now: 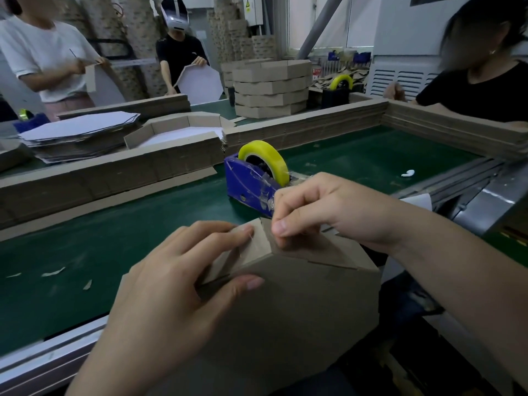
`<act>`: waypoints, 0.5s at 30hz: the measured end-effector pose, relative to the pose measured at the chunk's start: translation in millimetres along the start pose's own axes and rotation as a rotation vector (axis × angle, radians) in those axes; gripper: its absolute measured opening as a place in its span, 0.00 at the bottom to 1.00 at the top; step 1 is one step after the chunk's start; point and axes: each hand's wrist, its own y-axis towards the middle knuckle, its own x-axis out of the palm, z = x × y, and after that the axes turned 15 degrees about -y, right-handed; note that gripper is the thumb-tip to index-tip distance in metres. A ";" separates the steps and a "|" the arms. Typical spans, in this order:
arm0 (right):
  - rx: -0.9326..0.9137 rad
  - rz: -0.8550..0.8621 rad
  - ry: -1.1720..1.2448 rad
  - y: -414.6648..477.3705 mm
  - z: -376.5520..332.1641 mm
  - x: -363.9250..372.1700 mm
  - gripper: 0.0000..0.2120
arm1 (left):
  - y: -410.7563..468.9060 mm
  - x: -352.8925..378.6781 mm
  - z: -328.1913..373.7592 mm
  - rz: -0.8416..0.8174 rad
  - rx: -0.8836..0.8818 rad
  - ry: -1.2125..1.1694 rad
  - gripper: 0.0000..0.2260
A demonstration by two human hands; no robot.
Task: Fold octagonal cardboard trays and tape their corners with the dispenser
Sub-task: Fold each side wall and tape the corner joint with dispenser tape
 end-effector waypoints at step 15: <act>0.069 -0.050 -0.042 2.0 1.1 -2.9 0.13 | -3.3 -0.1 -2.1 -0.007 0.074 -0.027 0.20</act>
